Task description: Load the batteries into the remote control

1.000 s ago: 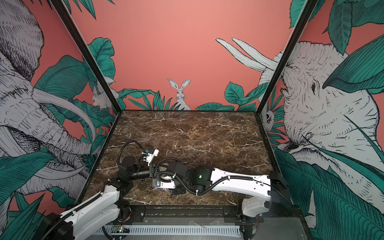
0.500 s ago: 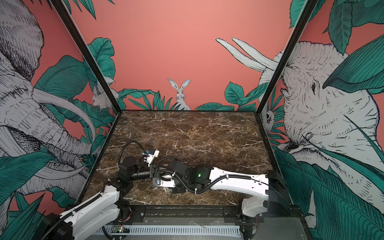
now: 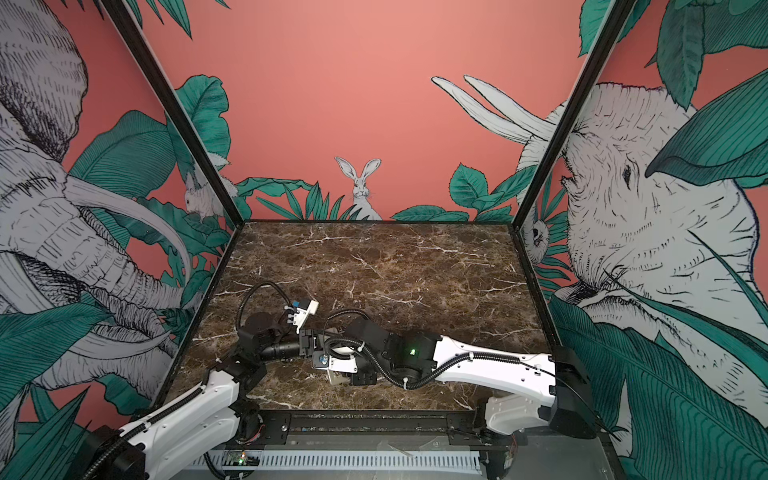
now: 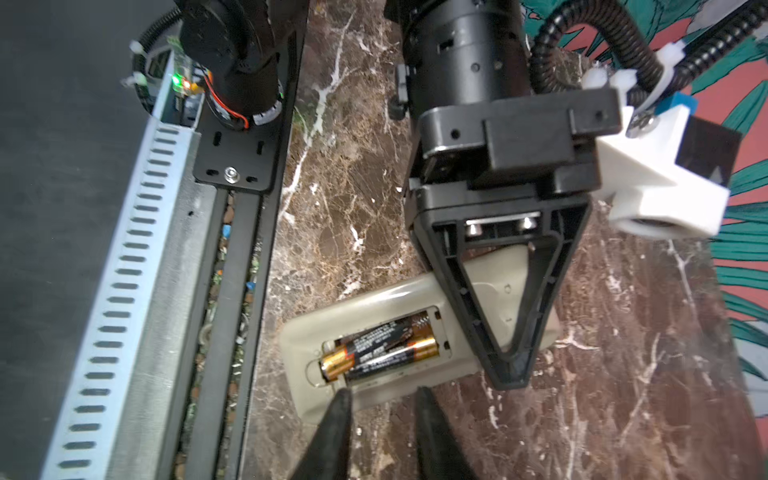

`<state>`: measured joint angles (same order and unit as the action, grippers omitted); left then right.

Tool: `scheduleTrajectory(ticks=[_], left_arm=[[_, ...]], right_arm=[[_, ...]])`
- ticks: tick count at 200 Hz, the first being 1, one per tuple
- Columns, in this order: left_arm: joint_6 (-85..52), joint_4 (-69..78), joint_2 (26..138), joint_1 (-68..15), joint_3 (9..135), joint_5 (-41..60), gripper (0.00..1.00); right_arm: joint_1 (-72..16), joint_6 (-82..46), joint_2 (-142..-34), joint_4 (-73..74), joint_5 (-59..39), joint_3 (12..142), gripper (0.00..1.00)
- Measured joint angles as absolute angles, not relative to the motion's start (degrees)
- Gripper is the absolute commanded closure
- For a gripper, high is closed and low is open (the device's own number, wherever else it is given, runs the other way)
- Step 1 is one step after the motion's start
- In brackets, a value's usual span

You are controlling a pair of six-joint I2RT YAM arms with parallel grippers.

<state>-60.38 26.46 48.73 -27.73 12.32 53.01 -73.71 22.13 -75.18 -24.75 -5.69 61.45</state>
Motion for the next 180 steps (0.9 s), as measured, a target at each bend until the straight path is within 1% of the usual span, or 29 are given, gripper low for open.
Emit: scheduleTrajectory(ticks=[8,24,50,73,143,180], left_arm=[[-60.38,26.44,48.75,-27.73,12.32,53.04,1.0],[-60.36,26.44,48.8,-27.73,12.32,53.15,1.0],[-60.36,26.44,49.1,-27.73,12.45,53.15,1.0],[-60.36,26.41,49.5,-27.73,12.93,53.15,1.0],[-60.38,26.44,49.54,-27.73,13.04,53.17,1.0],[-60.64,26.65,49.58,-27.73,13.04,53.17,1.0]], right_arm=[[-73.71,22.06,-75.18,-24.75,-6.33,61.39,0.58],[-73.71,22.22,-75.18,-24.86,-7.11,61.32,0.57],[-73.71,22.41,-75.18,-24.95,-8.03,61.3,0.64],[-73.71,22.65,-75.22,-25.15,-8.56,61.3,0.67],[-73.78,22.7,-77.8,-25.76,-9.72,61.3,0.67],[-73.78,22.7,-77.91,-25.43,-9.63,61.3,0.7]])
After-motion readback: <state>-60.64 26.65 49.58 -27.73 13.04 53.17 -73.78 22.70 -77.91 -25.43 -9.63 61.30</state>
